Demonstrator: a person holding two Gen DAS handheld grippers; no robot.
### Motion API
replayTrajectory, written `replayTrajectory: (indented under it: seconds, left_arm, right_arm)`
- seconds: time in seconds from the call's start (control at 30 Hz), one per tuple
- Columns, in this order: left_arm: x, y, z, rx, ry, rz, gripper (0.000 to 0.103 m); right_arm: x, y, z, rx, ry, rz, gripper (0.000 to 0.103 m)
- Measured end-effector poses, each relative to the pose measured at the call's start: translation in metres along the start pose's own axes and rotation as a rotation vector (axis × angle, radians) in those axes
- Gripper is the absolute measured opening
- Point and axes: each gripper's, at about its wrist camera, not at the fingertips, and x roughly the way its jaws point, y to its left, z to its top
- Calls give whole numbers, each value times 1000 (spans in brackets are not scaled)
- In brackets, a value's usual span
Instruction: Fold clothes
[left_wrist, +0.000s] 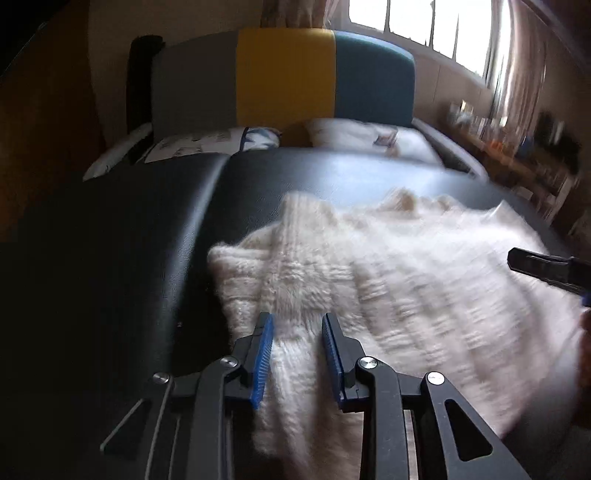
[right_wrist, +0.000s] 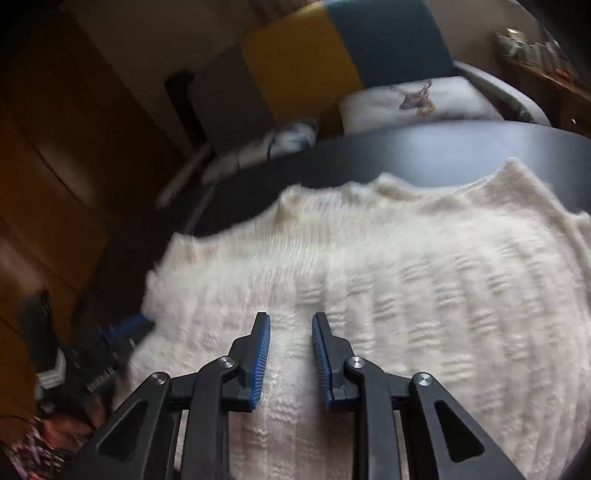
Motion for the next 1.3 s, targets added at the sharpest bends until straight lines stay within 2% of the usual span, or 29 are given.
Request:
replayTrajectory:
  seconds: [0.1, 0.17, 0.23, 0.33, 0.43, 0.5, 0.7, 0.77, 0.83, 0.9, 0.97, 1.0, 1.1, 1.17, 1.23, 1.3]
  left_arm:
    - [-3, -19, 12, 66, -42, 8, 36]
    - [17, -31, 18, 116, 2, 54, 38]
    - [47, -31, 23, 122, 66, 122, 38]
    - [57, -21, 20, 80, 81, 120, 41]
    - [54, -21, 17, 98, 88, 117, 41]
    - [49, -25, 11, 139, 91, 121, 42]
    - [35, -31, 5, 205, 98, 100, 42]
    - [27, -35, 13, 180, 98, 88, 42]
    - [16, -42, 19, 140, 63, 34, 42]
    - [3, -53, 20, 126, 13, -21, 48]
    - [-4, -72, 16, 167, -29, -29, 59]
    - [-4, -81, 13, 190, -37, -31, 61]
    - [12, -104, -1, 240, 6, -46, 65]
    - [25, -111, -13, 246, 43, -41, 74]
    - [29, -114, -21, 245, 30, -22, 80]
    - [30, -113, -25, 240, 14, -20, 81]
  right_arm:
    - [-16, -22, 8, 3, -22, -51, 23]
    - [-27, -37, 13, 5, -37, -85, 23]
    - [-32, -54, 16, 8, -34, -128, 23]
    - [-18, -91, 12, 28, 26, -218, 23]
    - [-33, -135, -7, 215, -54, -94, 21]
    - [-45, -149, -25, 320, -79, -33, 18]
    - [-75, -145, -65, 324, -66, -26, 16]
    - [-85, -145, -69, 349, -59, -10, 19]
    - [-103, -143, -70, 349, -101, -19, 25]
    - [-123, -139, -71, 340, -157, -35, 26]
    - [-147, -142, -72, 344, -214, -69, 30]
    - [-155, -144, -73, 356, -221, -86, 33]
    - [-167, -154, -81, 392, -193, -107, 42]
    - [-170, -162, -93, 416, -163, -119, 47]
    - [-172, -170, -106, 448, -136, -124, 50]
    - [-171, -178, -121, 501, -123, -97, 55]
